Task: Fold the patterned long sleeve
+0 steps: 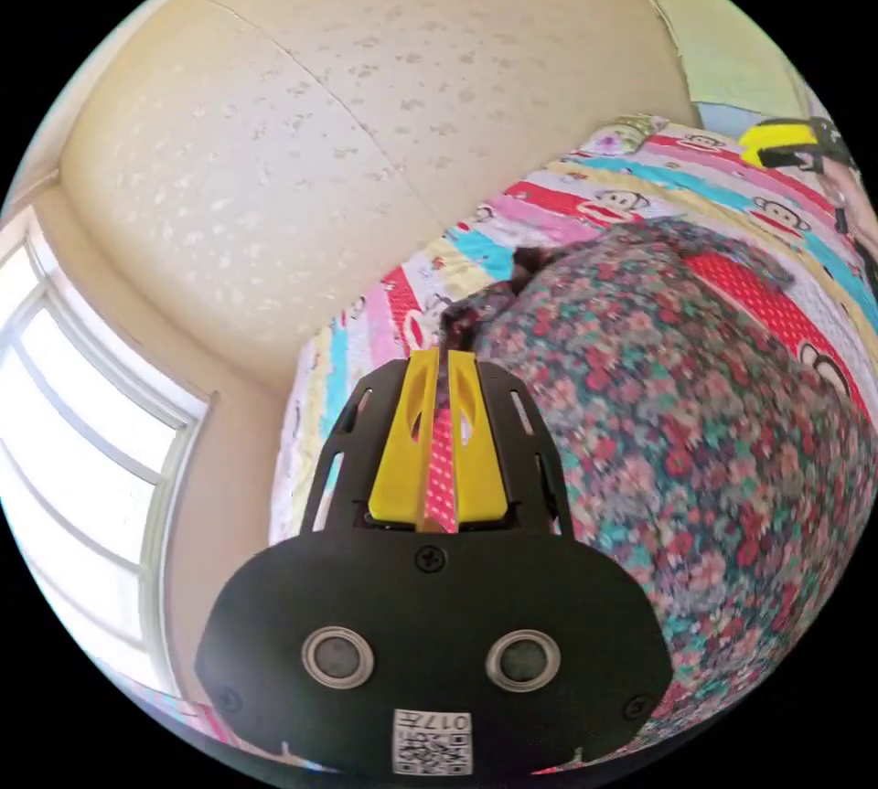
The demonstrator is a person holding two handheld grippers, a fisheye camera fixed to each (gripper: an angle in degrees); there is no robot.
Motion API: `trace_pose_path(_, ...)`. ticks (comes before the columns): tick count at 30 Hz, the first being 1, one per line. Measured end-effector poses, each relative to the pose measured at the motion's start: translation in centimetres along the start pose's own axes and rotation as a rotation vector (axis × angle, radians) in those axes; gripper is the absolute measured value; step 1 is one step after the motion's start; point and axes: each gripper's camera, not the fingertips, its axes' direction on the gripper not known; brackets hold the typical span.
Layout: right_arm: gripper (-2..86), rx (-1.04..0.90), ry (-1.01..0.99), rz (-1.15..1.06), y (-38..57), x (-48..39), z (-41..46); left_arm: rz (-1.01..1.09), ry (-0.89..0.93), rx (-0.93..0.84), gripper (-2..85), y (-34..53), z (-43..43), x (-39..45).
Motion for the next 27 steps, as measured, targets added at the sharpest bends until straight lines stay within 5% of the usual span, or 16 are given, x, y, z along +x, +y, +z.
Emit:
trace_pose_path(3,8.5,-0.146,-0.067,-0.091,15.1,-10.7,-0.6,-0.081,0.303,-0.083,4.1,14.6,-2.3,4.5)
trace_pose_path(6,6.3,-0.284,0.296,-0.352,26.3,-21.7,-6.4,-0.192,0.473,-0.100,4.7,25.4,-10.4,6.2)
trace_pose_path(7,4.0,-0.318,0.435,-0.419,29.2,-24.5,-8.4,-0.256,0.438,-0.112,4.6,28.7,-13.6,6.2)
trace_pose_path(12,0.9,-0.351,0.325,-0.426,34.0,-26.7,-10.5,-0.560,0.297,-0.415,4.1,37.6,-16.5,4.7)
trace_pose_path(13,0.7,-0.354,0.377,-0.517,34.3,-27.5,-10.3,-0.629,0.310,-0.330,3.4,38.7,-17.1,4.3)
trace_pose_path(16,0.5,-0.440,0.624,-0.706,34.8,-29.6,-8.8,-0.507,0.276,-0.416,1.1,36.2,-18.1,3.7)
trace_pose_path(19,0.5,-0.588,0.757,-0.497,33.9,-28.3,-9.0,-0.373,0.223,-0.527,0.1,33.9,-20.1,2.9)
trace_pose_path(23,1.3,-0.448,0.346,0.128,34.1,-20.9,-16.7,-0.530,0.138,-0.464,0.3,35.7,-24.0,-0.9)
trace_pose_path(27,4.6,-0.333,-0.033,0.293,37.2,-14.9,-21.1,-0.735,0.224,-0.447,3.7,39.4,-25.7,-6.4)
